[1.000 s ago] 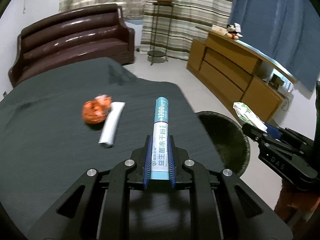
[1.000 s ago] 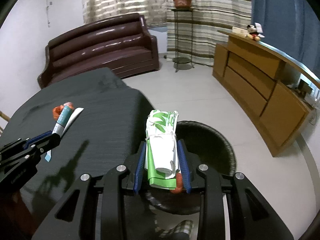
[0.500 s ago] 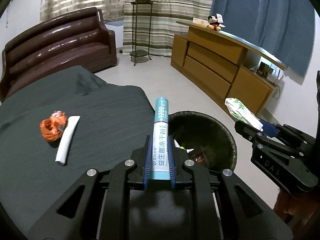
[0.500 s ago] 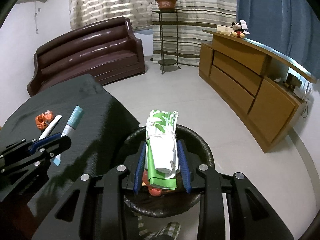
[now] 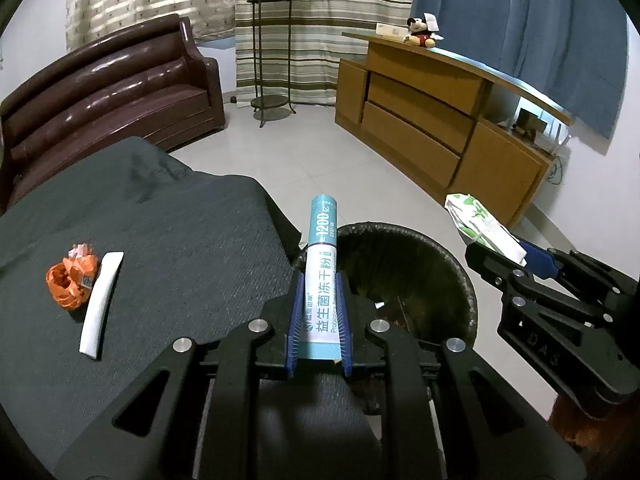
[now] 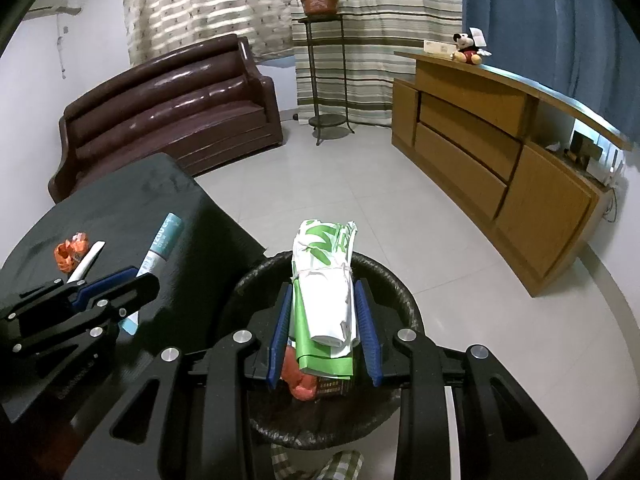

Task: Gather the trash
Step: 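Carry the tube and toothpaste box over the black bin, then open both tools to drop the tube and box into the bin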

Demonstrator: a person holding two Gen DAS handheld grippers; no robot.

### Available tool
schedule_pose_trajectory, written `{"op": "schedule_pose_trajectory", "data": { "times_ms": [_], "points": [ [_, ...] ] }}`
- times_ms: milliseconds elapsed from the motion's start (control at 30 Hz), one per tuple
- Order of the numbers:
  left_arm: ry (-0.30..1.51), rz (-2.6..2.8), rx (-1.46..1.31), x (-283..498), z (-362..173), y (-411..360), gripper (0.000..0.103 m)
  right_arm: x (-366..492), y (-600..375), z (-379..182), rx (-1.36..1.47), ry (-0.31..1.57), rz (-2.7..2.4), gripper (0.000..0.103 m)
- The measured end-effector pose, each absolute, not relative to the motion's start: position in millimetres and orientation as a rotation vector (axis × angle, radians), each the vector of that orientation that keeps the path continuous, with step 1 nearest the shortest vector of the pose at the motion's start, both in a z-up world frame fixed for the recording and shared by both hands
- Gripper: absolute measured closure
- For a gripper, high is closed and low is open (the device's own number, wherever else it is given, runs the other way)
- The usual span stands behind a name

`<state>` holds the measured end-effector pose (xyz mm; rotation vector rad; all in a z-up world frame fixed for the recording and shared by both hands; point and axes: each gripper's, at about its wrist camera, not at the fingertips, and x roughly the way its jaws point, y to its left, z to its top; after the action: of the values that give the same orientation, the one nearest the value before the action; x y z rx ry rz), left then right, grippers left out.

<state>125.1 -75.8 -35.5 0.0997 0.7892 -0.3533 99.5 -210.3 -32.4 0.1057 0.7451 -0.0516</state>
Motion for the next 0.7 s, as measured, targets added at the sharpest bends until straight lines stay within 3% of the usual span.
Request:
{"op": "schedule_pose_trajectory", "data": {
  "times_ms": [333, 400, 467, 700],
  "points": [
    [0.809, -0.355, 0.12, 136.3, -41.9, -88.4, 0.084, 105.6, -216.0, -39.0, 0.131, 0.752, -0.062, 0.071],
    [0.811, -0.349, 0.114, 137.3, -42.1, -86.7, 0.065, 107.6, -216.5, -39.4, 0.139, 0.756, -0.065, 0.069],
    [0.804, -0.34, 0.102, 138.0, -40.7, -86.4, 0.057, 108.5, -219.1, -40.5, 0.15, 0.76, -0.071, 0.066],
    [0.812, -0.332, 0.078, 141.4, -38.2, -81.7, 0.049, 108.7, -222.0, -40.1, 0.168, 0.76, -0.086, 0.058]
  ]
}}
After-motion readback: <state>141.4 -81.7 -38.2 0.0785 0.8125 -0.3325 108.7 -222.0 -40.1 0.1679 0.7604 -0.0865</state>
